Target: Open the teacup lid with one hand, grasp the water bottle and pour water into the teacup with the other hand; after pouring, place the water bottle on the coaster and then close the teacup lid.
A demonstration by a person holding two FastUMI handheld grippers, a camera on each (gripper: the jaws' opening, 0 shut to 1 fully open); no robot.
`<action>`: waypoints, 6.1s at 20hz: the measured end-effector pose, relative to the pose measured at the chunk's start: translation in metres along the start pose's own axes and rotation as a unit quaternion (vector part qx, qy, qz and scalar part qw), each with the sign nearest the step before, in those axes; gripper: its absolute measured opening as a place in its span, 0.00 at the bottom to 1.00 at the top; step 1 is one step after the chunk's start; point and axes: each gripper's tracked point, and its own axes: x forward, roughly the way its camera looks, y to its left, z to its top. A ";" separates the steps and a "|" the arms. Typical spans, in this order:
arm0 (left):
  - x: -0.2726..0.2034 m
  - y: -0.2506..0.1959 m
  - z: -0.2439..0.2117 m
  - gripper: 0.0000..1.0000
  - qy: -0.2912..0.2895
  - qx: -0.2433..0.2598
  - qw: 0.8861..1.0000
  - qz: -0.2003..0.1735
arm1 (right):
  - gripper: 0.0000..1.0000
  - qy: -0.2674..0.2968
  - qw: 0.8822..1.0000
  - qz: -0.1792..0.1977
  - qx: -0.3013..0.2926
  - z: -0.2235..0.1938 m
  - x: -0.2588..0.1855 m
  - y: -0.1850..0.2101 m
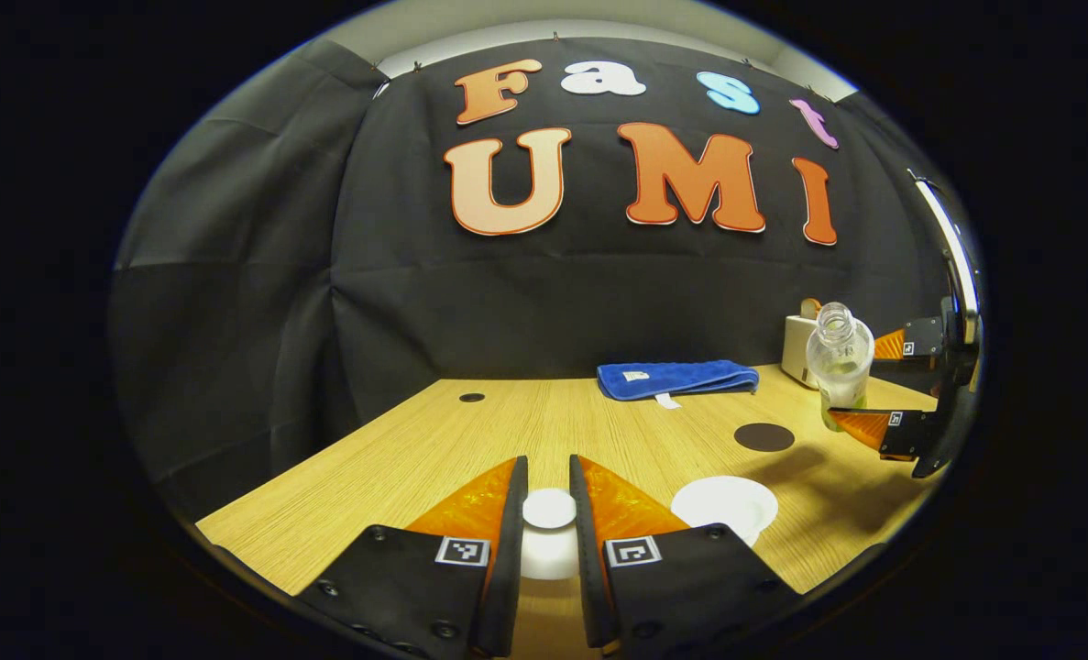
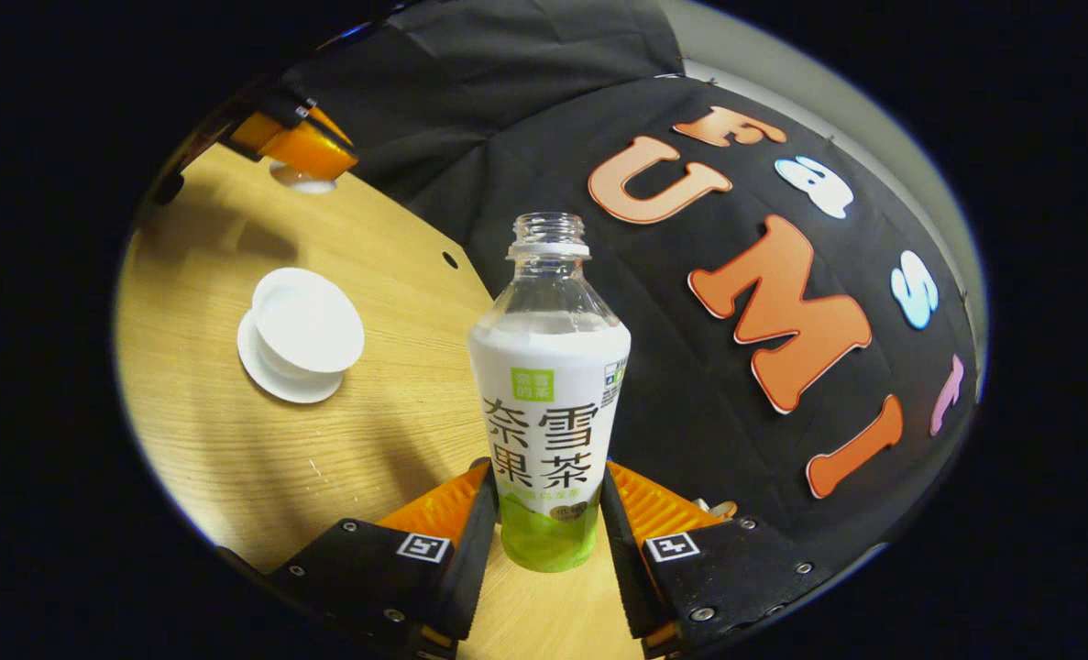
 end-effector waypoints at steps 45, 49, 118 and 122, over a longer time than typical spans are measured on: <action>-0.013 0.041 -0.013 0.29 0.005 -0.009 1.000 0.015 | 0.63 -0.077 0.903 -0.101 -0.410 0.030 0.000 0.003; -0.013 0.037 -0.011 0.32 0.004 -0.010 1.000 0.010 | 0.62 -0.088 0.894 -0.113 -0.425 0.029 -0.001 0.000; -0.025 -0.050 0.066 0.32 -0.084 -0.002 0.994 -0.070 | 0.63 -0.110 0.987 -0.081 0.089 -0.024 0.006 0.111; -0.022 -0.067 0.074 0.32 -0.096 -0.011 0.992 -0.082 | 0.63 -0.113 0.974 -0.088 0.178 -0.022 0.002 0.125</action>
